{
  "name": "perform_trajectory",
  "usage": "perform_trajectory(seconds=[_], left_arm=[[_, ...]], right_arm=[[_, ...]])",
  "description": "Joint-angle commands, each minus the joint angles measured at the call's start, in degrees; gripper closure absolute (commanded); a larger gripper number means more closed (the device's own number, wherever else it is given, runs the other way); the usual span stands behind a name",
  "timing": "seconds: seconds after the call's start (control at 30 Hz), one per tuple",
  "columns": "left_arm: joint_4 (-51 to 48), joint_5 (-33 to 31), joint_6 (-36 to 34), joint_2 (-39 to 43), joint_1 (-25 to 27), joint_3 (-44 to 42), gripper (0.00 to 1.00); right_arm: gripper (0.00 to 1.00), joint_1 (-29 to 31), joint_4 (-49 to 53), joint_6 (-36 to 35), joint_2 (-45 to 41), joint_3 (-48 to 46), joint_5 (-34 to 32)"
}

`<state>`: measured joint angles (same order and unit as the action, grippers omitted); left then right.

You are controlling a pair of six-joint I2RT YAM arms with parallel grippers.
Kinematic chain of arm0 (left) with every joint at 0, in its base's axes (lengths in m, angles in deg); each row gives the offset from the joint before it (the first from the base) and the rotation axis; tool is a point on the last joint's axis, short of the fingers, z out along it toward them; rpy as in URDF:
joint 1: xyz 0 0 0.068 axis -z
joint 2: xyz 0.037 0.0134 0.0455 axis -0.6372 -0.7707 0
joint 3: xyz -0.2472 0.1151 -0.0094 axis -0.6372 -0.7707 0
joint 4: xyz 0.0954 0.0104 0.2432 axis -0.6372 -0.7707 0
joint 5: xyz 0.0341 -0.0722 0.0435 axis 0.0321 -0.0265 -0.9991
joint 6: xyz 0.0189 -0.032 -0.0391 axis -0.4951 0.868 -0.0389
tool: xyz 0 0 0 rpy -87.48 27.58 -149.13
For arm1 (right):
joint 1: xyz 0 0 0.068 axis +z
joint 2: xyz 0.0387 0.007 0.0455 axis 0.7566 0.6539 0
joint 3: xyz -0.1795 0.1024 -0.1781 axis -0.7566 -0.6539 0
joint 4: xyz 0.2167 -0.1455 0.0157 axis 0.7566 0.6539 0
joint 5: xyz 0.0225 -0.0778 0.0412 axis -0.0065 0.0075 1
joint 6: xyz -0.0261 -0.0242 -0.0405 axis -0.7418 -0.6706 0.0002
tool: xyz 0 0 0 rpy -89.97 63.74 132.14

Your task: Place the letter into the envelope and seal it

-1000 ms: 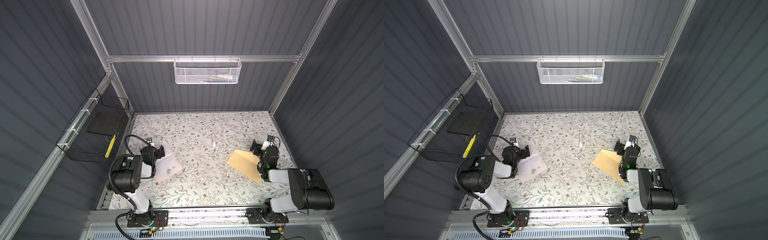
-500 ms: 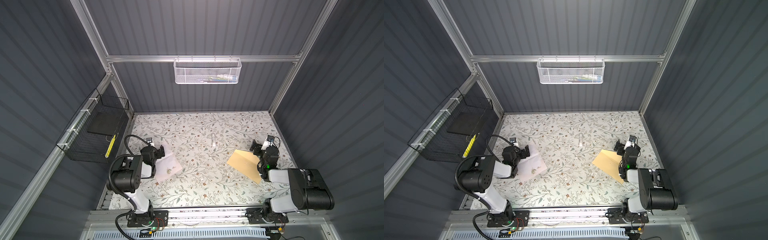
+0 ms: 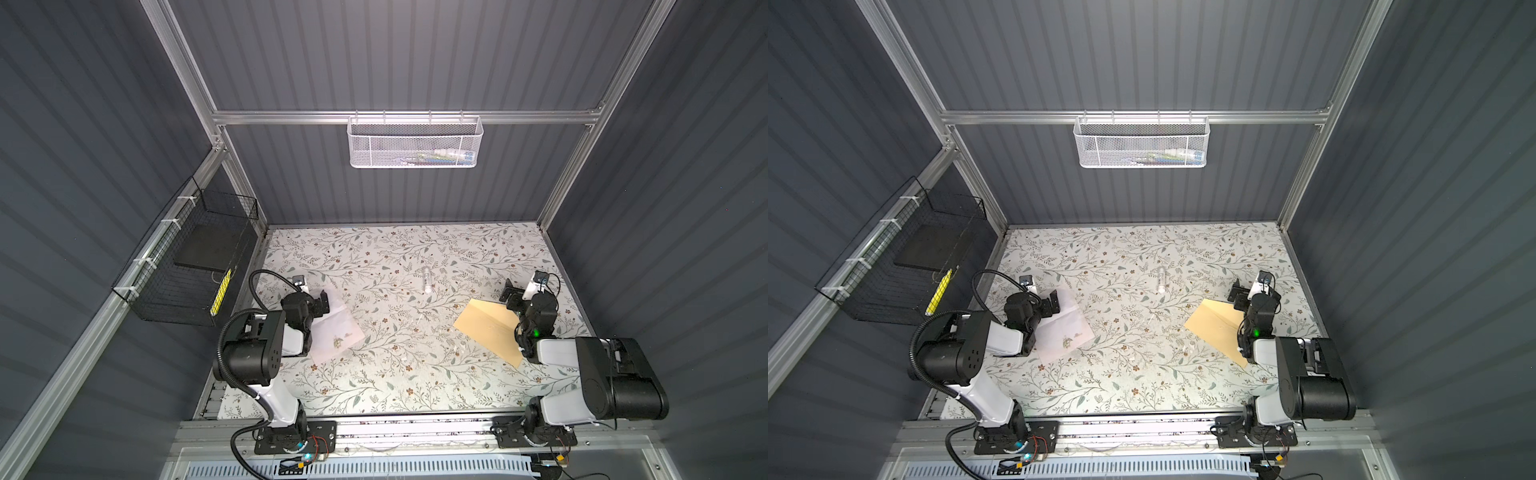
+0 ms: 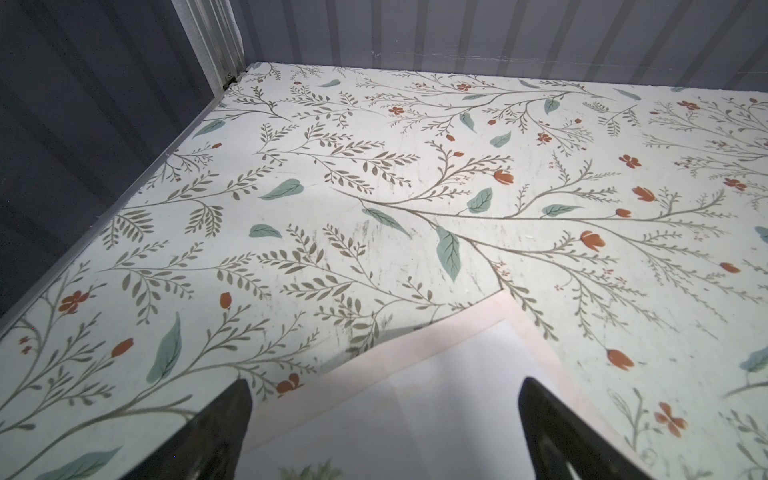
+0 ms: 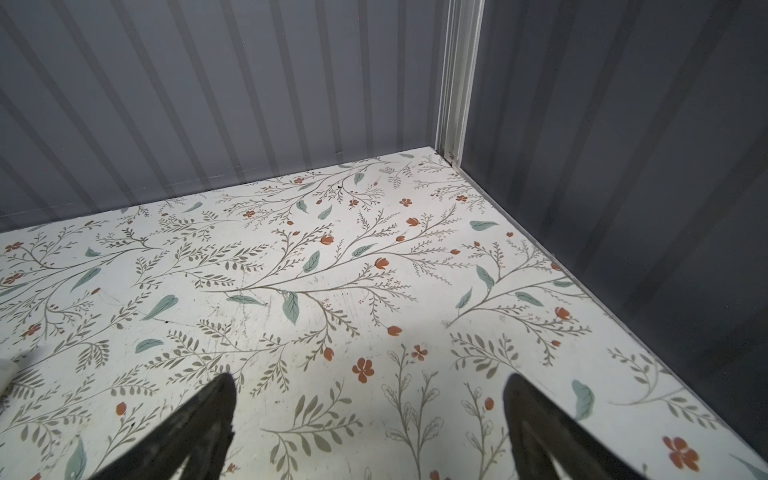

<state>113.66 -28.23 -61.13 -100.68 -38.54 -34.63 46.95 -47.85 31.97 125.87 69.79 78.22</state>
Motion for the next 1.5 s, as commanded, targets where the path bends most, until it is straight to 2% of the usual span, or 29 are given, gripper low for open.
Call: perform_trajectory(seconds=[0.0, 0.27, 0.33, 0.43, 0.5, 0.57, 0.67, 0.77, 0.83, 0.9, 1.07, 1.2, 1.27, 1.37, 1.47], left_arm=[[0.2, -0.5, -0.1, 0.6, -0.1, 1.0, 0.00], [1.0, 0.5, -0.2, 0.9, -0.1, 0.7, 0.00], [-5.7, 1.8, -1.6, 4.6, 0.0, 2.8, 0.00], [-21.6, 2.0, -0.9, 13.2, 0.5, 8.8, 0.00], [-27.1, 2.2, 3.5, 18.5, 0.5, 13.0, 0.00], [-40.7, 4.1, 8.3, 21.3, 0.5, 22.1, 0.00], [-66.1, 5.9, 19.0, 19.9, 0.5, 40.3, 0.00], [-83.9, 15.6, 27.1, 17.3, 0.8, 52.3, 0.00], [-92.8, 18.9, 29.7, 16.5, 1.4, 55.5, 0.00], [-98.7, 18.0, 30.2, 17.5, 2.4, 54.8, 0.00], [-103.0, 12.1, 30.1, 23.2, 2.7, 45.4, 0.00], [-106.1, 9.3, 29.0, 22.4, 2.8, 40.6, 0.00], [-105.9, 5.0, 29.4, 22.2, 2.8, 38.5, 0.00], [-104.5, -0.4, 30.0, 20.9, 2.8, 37.2, 0.00], [-102.5, 2.0, 28.7, 17.1, 2.8, 38.8, 0.00]], right_arm=[[0.01, -0.3, -0.4, 0.3, 0.2, -0.2, 0.1], [0.01, -0.3, -0.5, 0.3, 0.1, -0.3, 0.1], [0.01, 0.5, 1.3, -1.1, -3.1, -0.3, 1.0], [0.01, 4.4, 18.5, -3.4, -15.7, 3.9, -2.4], [0.01, 5.1, 33.0, -0.6, -24.5, 9.0, -0.2], [0.01, 5.4, 48.6, 5.1, -30.4, 15.6, 1.0], [0.01, 5.5, 69.5, 11.6, -35.5, 26.1, 10.6], [0.01, 6.0, 82.6, 18.0, -37.9, 32.8, 23.8], [0.01, 7.1, 87.4, 21.2, -38.9, 34.2, 32.9], [0.01, 9.3, 91.4, 23.7, -39.9, 34.4, 37.4], [0.01, 15.7, 93.1, 29.4, -42.8, 28.8, 40.1], [0.01, 22.5, 89.6, 33.6, -41.7, 22.5, 39.3], [0.01, 26.3, 86.0, 35.7, -39.8, 20.2, 37.8], [0.01, 29.6, 79.2, 39.3, -36.4, 18.0, 39.1], [0.01, 33.3, 78.2, 39.9, -33.9, 18.6, 36.2]])
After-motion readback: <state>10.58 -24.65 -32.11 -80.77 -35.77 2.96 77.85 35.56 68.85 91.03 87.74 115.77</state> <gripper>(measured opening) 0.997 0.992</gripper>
